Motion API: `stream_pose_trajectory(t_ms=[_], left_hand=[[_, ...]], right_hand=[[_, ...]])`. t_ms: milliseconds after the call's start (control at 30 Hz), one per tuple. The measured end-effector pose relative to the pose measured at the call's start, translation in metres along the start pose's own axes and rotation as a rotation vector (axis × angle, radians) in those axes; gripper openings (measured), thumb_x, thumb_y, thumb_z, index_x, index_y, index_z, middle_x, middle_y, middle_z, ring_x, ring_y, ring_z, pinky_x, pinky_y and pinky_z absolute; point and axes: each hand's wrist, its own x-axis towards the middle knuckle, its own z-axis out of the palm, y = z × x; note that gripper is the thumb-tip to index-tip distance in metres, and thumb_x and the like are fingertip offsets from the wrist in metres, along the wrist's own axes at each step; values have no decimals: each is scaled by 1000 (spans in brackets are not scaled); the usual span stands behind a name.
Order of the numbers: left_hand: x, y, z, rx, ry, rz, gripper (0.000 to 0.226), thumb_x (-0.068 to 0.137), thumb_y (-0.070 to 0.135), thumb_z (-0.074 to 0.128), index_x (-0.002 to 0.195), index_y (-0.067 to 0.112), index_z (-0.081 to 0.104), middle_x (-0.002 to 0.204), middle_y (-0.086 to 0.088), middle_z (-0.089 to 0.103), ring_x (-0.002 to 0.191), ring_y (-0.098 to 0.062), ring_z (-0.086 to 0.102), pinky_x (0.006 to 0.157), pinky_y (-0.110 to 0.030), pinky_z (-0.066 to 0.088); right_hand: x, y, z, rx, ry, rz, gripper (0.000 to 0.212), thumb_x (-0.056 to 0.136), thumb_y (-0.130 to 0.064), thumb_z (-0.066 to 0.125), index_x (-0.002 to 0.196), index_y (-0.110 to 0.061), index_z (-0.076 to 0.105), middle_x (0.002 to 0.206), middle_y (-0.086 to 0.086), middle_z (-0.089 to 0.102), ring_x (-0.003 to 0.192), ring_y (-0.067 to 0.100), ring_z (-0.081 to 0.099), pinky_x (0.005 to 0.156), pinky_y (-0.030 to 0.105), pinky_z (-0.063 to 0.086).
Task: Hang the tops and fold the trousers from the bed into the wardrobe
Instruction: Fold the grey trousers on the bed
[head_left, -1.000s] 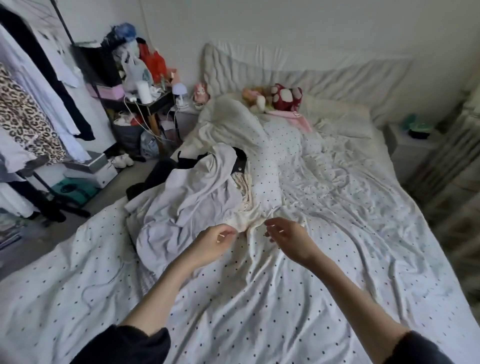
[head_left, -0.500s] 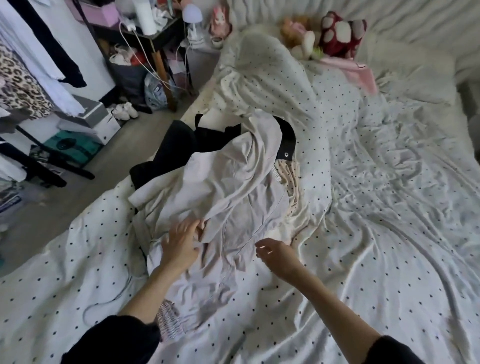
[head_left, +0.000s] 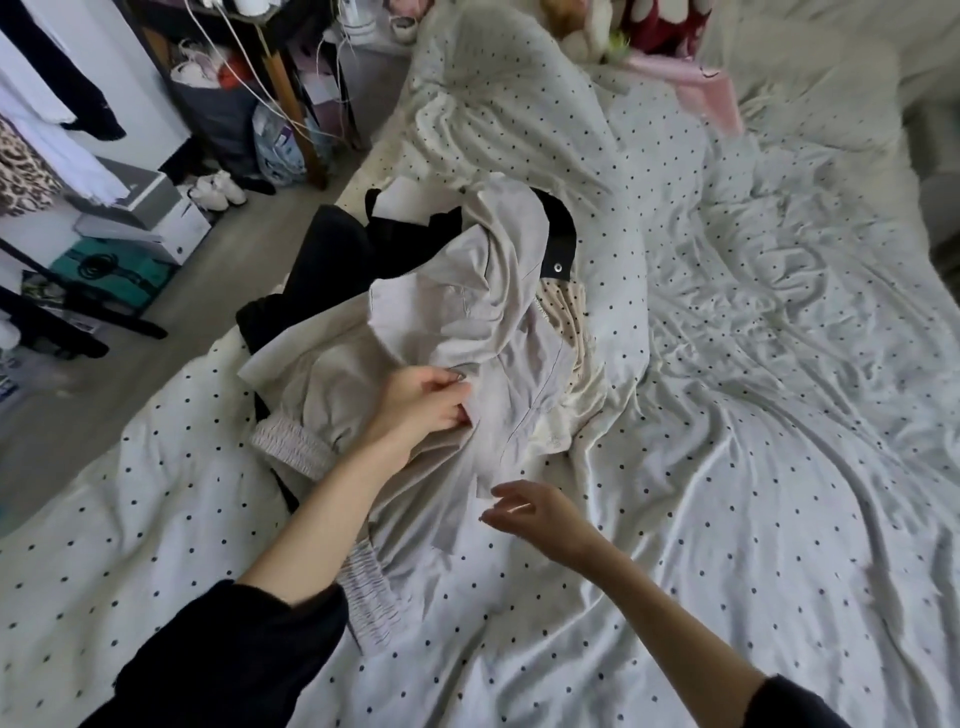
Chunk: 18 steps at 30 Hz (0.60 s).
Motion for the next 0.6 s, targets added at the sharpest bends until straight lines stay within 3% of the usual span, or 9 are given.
stream_pose_trajectory(t_ms=[67, 133, 267, 367, 500, 600], left_hand=[[-1, 6, 16, -40, -45, 42, 5, 87, 1, 60, 87, 6, 60, 74, -5, 64, 54, -4, 65, 55, -15, 53], [2, -3, 25, 6, -104, 69, 12, 89, 0, 57, 101, 0, 60, 80, -5, 65, 61, -4, 67, 61, -13, 53], [8, -62, 1, 430, -210, 145, 28, 92, 1, 53, 119, 2, 59, 108, 2, 62, 98, -7, 60, 83, -9, 46], [-1, -117, -45, 674, -149, 151, 36, 91, 1, 53, 126, 8, 57, 121, 2, 61, 115, -14, 56, 100, -22, 41], [-17, -180, -95, 876, -138, 177, 47, 88, -7, 52, 134, 2, 47, 140, -8, 43, 134, -16, 35, 103, -9, 19], [-20, -216, -112, 1037, -189, 171, 61, 87, -3, 56, 143, 3, 32, 154, -10, 18, 144, -22, 13, 117, -30, 15]], right_hand=[[-6, 7, -5, -6, 27, -7, 45, 83, -36, 69, 122, -16, 58, 108, -1, 66, 97, 11, 64, 76, 22, 52], [-6, 14, -5, -44, 42, -14, 48, 84, -39, 66, 124, -14, 57, 113, 1, 66, 99, 12, 63, 72, 19, 51], [6, 29, 21, -111, 24, 29, 48, 86, -34, 65, 124, -6, 57, 115, 8, 66, 102, 18, 63, 91, 30, 49], [12, 40, 52, -200, -19, 75, 45, 87, -34, 64, 124, -9, 57, 117, 7, 65, 107, 19, 60, 95, 31, 46], [11, 64, 98, -335, -112, 115, 55, 86, -39, 64, 132, -14, 48, 131, 6, 55, 118, 20, 54, 100, 34, 43], [8, 80, 126, -473, -145, 149, 82, 78, -49, 69, 143, -19, 27, 147, 4, 32, 131, 25, 38, 105, 44, 37]])
